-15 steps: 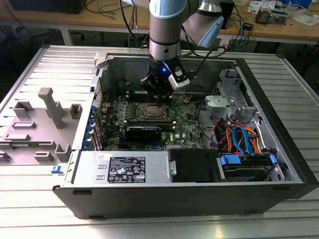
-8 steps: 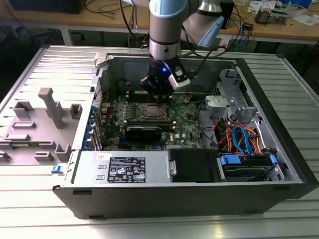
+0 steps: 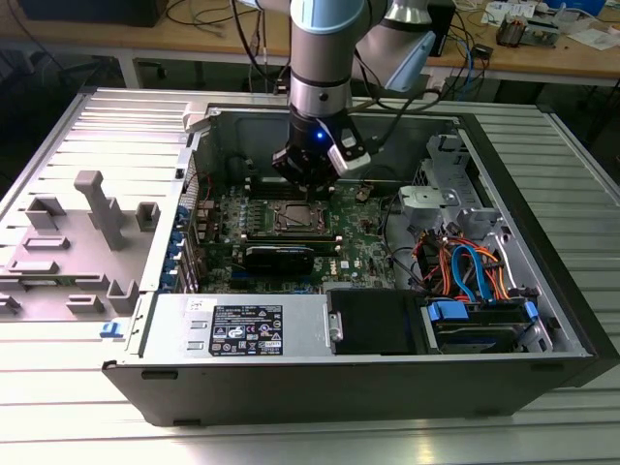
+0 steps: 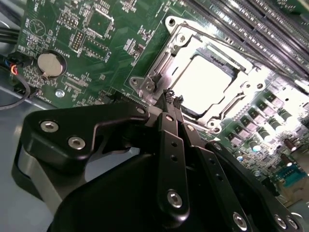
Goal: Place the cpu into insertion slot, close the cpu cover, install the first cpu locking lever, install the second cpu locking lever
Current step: 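Install the second cpu locking lever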
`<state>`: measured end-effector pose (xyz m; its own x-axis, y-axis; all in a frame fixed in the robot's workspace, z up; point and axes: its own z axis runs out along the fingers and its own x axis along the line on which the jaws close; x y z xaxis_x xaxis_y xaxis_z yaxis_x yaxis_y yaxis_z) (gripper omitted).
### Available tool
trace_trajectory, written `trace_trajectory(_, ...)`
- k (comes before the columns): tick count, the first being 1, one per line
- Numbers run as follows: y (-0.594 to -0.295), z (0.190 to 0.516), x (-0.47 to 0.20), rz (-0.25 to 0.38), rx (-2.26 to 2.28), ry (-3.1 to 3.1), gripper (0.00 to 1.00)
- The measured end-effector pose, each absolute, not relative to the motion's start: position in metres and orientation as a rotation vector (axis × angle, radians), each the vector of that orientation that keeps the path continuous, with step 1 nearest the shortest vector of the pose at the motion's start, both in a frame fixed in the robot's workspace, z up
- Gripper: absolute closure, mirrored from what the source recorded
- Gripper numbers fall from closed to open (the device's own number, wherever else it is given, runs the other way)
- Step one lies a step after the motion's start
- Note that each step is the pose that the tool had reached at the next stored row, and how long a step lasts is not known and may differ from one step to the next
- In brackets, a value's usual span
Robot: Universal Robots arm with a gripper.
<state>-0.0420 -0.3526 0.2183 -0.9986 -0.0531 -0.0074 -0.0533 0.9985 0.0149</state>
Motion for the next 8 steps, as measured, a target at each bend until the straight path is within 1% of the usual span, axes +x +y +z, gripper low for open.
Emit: trace_trajectory(8,-0.368,0.218,-0.042,0.023,-0.083,3.135,0.89)
